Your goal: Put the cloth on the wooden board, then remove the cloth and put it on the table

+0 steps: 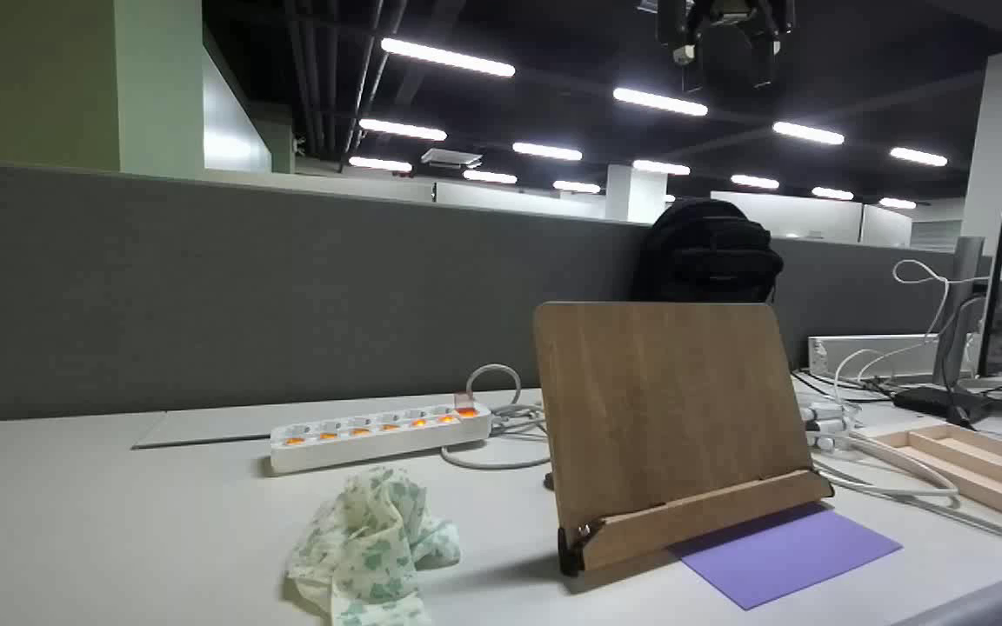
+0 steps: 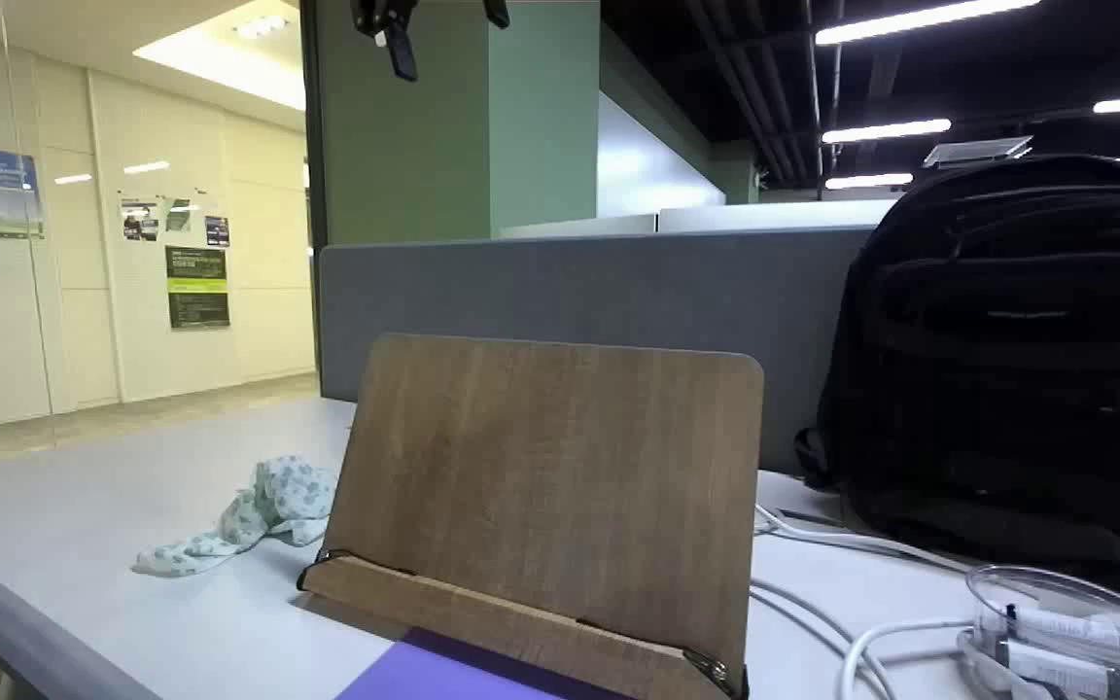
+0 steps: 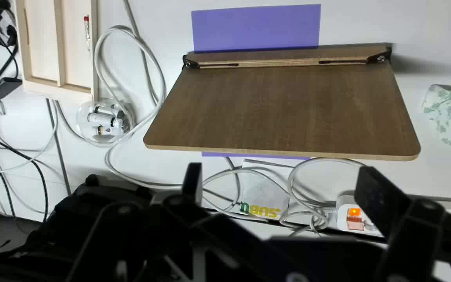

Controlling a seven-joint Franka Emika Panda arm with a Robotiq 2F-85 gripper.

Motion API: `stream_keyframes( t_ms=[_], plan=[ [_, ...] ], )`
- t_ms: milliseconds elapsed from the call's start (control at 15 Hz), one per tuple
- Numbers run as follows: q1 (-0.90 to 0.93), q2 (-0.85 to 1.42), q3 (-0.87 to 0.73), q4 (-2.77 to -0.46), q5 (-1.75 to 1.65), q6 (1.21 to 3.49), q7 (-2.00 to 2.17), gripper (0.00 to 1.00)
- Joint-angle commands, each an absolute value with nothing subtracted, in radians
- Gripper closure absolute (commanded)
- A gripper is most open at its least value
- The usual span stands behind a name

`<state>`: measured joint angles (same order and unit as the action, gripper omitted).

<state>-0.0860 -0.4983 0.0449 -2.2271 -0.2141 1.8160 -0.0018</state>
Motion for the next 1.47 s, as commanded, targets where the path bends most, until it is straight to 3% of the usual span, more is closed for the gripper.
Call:
stream_keyframes(
  t_ms=[0, 533, 933, 1400],
  plan=[
    [-0.065, -0.497, 0.029, -2.224, -0.222, 1.814, 0.006, 0.0],
    [-0.065, -0.497, 0.029, -2.224, -0.222, 1.814, 0.006, 0.0],
    [0.033, -0.436, 0.098, -2.287, -0.188, 1.833, 0.013, 0.0],
    [0.163, -0.32, 0.239, -2.408, -0.196, 2.044, 0.086, 0.0]
  ],
)
